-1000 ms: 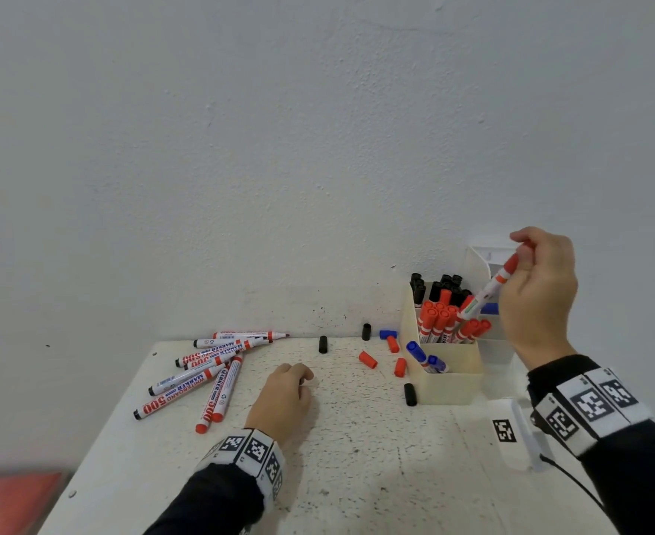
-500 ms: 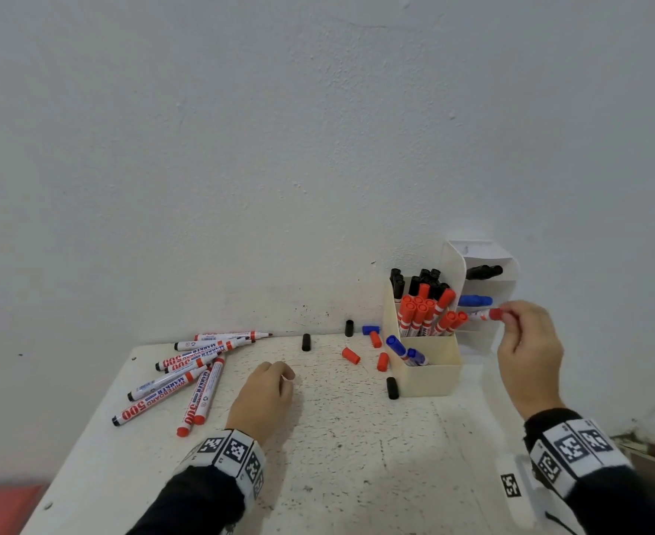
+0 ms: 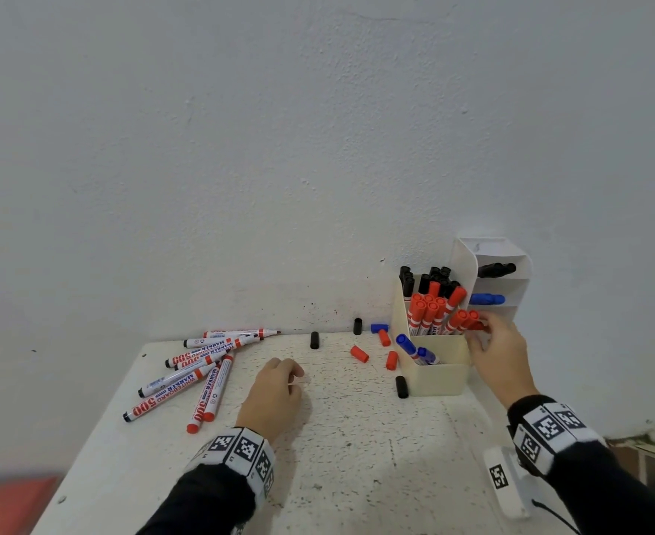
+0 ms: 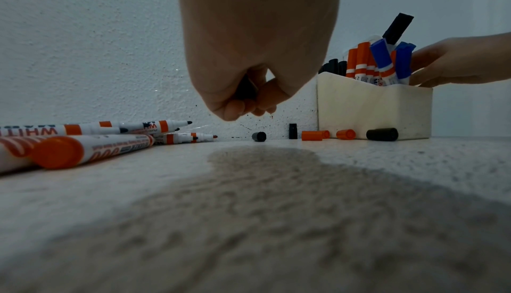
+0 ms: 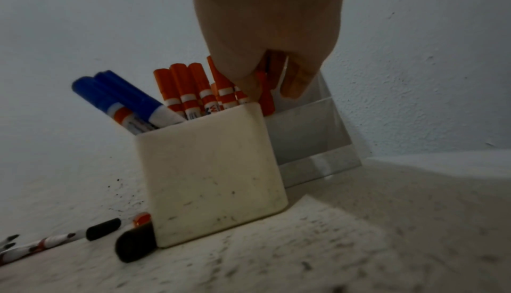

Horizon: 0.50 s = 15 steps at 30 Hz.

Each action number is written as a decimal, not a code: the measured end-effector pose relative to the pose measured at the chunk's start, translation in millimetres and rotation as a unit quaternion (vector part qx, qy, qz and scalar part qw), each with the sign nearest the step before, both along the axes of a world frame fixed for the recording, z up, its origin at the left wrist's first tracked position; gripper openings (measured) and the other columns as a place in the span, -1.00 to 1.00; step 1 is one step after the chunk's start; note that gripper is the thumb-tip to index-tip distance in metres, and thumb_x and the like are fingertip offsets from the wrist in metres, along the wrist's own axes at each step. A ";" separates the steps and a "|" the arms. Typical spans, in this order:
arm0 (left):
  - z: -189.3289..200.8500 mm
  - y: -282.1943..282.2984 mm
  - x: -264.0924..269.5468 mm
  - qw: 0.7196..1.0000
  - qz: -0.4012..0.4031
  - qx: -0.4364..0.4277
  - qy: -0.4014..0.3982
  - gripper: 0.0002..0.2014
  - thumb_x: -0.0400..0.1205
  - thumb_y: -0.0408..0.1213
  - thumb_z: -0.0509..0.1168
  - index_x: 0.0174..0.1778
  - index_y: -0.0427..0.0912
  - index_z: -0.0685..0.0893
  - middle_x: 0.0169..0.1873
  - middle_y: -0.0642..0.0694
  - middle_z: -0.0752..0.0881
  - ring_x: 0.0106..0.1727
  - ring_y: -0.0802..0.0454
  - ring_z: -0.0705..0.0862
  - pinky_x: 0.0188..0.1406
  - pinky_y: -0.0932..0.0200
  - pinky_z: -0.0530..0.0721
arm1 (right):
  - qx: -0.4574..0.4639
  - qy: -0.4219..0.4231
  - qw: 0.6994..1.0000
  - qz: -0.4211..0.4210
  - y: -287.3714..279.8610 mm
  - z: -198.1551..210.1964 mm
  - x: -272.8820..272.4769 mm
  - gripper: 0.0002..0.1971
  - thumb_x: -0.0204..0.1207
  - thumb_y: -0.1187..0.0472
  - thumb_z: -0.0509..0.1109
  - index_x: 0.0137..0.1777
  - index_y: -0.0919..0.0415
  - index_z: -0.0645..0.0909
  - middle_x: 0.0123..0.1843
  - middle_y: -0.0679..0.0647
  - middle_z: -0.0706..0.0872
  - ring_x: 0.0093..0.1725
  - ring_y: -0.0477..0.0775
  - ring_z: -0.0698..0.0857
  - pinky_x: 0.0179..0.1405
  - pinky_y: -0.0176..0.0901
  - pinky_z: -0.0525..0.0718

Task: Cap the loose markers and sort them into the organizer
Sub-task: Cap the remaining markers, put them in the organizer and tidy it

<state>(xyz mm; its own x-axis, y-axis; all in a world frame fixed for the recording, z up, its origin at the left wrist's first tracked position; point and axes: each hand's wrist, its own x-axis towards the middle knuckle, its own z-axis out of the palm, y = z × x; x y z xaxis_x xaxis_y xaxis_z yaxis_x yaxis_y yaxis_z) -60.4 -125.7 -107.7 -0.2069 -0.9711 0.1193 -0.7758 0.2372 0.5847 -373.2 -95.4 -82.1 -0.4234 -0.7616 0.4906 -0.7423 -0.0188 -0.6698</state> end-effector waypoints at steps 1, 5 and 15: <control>0.0 -0.2 0.3 1.000 -0.002 -0.001 0.000 -0.73 0.61 -0.45 0.12 0.19 -0.17 0.57 -0.06 0.02 0.47 -0.06 0.18 0.45 -0.08 0.44 0.36 | -0.012 0.017 1.000 -0.012 0.6 -0.8 1.2 -0.71 0.42 0.51 0.37 0.14 0.36 0.59 0.13 0.28 0.64 0.16 0.26 0.57 0.15 -0.14 0.43; -0.7 1.4 0.2 1.000 -0.018 -0.008 0.003 -0.67 0.64 -0.45 0.09 0.30 -0.17 0.55 0.11 -0.03 0.53 0.08 0.16 0.47 0.05 0.47 0.38 | -0.071 0.017 0.995 -0.069 12.2 6.0 15.1 -0.68 0.32 0.63 0.25 0.05 0.40 0.56 0.11 0.33 0.50 0.16 0.27 0.48 0.06 -0.23 0.39; -1.4 2.9 1.4 1.000 0.005 -0.029 -0.009 -0.64 0.73 -0.39 0.01 0.44 -0.13 0.45 0.29 -0.07 0.49 0.13 0.08 0.55 0.07 0.40 0.45 | -0.275 0.080 0.946 0.153 31.3 40.2 96.0 -0.83 0.30 0.44 0.09 -0.38 0.29 0.48 -0.35 -0.08 0.39 -0.30 -0.34 0.33 -0.24 -0.63 0.38</control>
<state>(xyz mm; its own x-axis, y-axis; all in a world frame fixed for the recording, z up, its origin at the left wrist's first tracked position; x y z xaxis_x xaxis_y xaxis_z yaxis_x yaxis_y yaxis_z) -59.0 -122.9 -109.1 -0.2003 -0.9644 0.1726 -0.7882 0.2633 0.5563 -277.2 -64.1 -42.0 -0.1120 -0.4466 0.8877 -0.7370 -0.5618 -0.3757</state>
